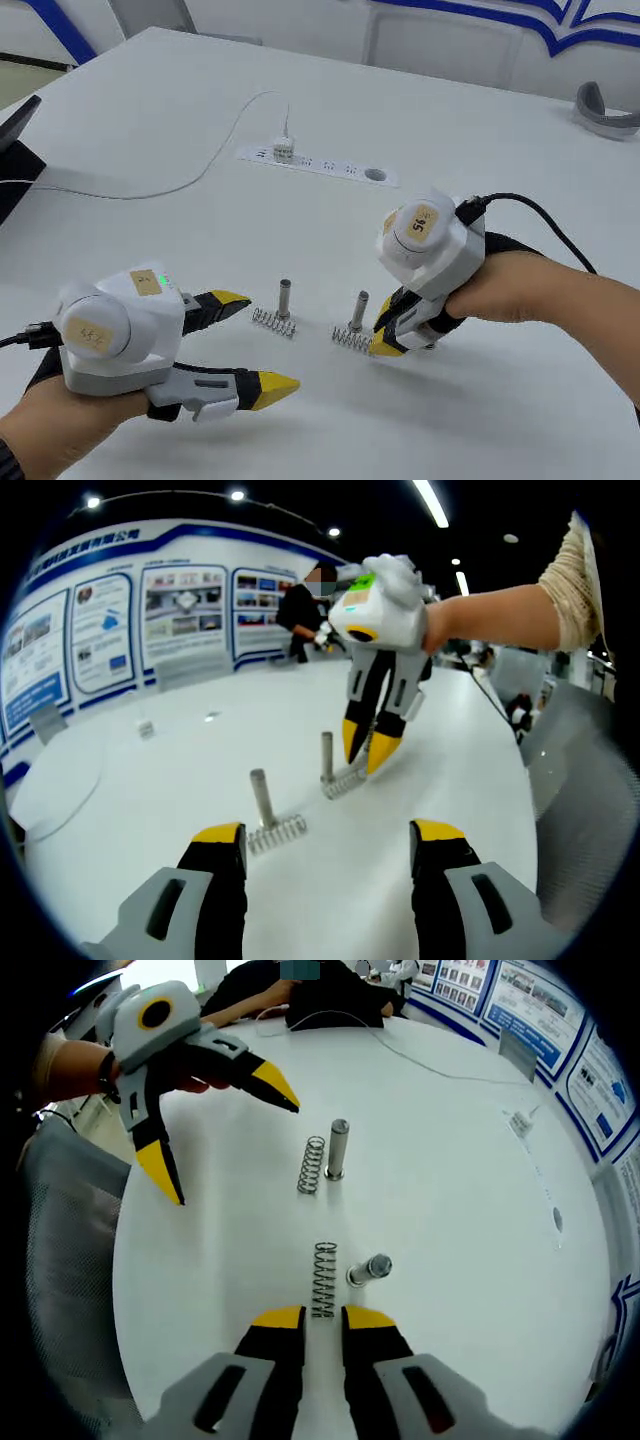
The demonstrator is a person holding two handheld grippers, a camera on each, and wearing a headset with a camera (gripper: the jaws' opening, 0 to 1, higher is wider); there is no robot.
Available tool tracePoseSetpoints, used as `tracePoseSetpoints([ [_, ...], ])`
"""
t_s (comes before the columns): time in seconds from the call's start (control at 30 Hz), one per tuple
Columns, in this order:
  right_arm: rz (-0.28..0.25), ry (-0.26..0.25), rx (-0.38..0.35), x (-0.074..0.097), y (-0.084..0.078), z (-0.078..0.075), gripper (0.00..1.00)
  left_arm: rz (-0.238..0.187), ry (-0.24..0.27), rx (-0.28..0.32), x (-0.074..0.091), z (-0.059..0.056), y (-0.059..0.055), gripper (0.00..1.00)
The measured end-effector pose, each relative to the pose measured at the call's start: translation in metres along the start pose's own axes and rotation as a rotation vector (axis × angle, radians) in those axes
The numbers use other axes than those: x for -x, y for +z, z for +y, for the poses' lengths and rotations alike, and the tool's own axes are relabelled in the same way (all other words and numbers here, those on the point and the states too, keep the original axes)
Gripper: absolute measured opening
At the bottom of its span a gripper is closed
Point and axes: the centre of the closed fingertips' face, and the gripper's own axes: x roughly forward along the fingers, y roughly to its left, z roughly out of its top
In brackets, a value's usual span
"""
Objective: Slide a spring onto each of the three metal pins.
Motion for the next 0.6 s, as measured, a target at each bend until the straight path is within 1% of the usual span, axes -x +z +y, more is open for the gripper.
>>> tracePoseSetpoints([
  [0.33,0.012,-0.006,0.000,-0.0065,-0.0020,-0.0015,0.13,-0.001,-0.001,0.004,0.0007,0.0008,-0.0003,0.66],
  [0.6,0.022,0.001,0.003,-0.0111,-0.0023,-0.0009,0.12,-0.002,0.001,0.007,0.0026,0.0008,-0.0002,0.66],
])
